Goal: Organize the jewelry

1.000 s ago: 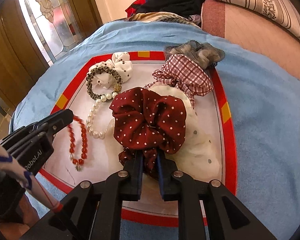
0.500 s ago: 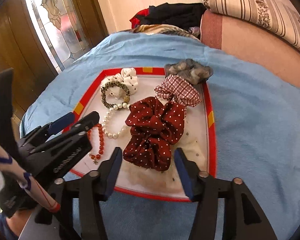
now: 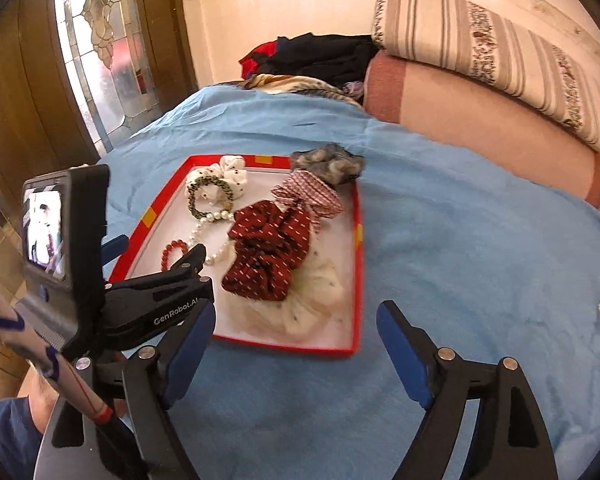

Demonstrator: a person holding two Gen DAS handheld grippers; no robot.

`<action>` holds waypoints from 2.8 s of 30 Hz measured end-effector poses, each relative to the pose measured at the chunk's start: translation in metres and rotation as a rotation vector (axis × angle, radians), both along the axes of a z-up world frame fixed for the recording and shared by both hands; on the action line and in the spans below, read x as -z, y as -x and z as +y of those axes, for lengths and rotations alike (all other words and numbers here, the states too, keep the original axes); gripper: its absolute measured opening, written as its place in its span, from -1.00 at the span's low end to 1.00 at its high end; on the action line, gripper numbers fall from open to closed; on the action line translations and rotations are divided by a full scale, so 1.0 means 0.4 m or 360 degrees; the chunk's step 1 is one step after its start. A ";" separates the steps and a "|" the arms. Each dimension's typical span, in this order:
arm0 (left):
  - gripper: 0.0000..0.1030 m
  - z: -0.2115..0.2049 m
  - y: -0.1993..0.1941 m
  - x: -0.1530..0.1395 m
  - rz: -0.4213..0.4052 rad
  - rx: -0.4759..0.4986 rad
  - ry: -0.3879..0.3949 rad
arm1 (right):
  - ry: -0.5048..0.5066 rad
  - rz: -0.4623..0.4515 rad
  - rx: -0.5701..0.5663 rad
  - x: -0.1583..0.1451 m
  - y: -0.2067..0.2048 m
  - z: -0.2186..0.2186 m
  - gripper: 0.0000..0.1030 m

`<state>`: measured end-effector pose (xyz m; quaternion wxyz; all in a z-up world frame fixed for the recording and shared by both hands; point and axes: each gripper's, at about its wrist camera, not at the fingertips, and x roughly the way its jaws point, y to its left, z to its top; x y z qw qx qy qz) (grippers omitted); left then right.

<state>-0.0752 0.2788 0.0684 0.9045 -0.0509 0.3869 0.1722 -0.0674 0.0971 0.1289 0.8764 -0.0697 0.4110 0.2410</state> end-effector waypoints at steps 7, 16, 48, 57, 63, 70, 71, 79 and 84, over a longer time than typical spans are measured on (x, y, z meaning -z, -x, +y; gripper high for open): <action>0.86 -0.026 0.094 -0.033 0.0009 -0.0135 0.0015 | -0.0004 -0.0041 0.0017 -0.018 0.072 -0.062 0.68; 0.94 -0.118 0.313 -0.201 -0.0195 -0.0111 -0.0100 | 0.0063 -0.0253 0.0122 -0.086 0.204 -0.153 0.72; 1.00 -0.183 0.418 -0.172 -0.0080 -0.0183 -0.0178 | 0.0267 -0.0492 0.0100 -0.078 0.348 -0.164 0.85; 1.00 -0.160 0.375 -0.133 -0.0017 -0.0174 -0.0150 | 0.0316 -0.0396 0.0092 -0.020 0.304 -0.154 0.85; 1.00 -0.146 0.358 -0.121 -0.0004 -0.0177 -0.0136 | 0.0343 -0.0375 0.0093 0.002 0.284 -0.147 0.85; 1.00 -0.138 0.343 -0.116 0.0000 -0.0160 -0.0128 | 0.0363 -0.0339 0.0094 0.019 0.266 -0.142 0.85; 1.00 -0.138 0.342 -0.116 0.0000 -0.0162 -0.0127 | 0.0364 -0.0336 0.0094 0.021 0.266 -0.142 0.85; 1.00 -0.122 0.337 -0.105 0.0018 -0.0165 -0.0099 | 0.0393 -0.0298 0.0089 0.041 0.259 -0.135 0.85; 1.00 -0.113 0.334 -0.100 0.0024 -0.0168 -0.0088 | 0.0402 -0.0286 0.0091 0.047 0.258 -0.132 0.85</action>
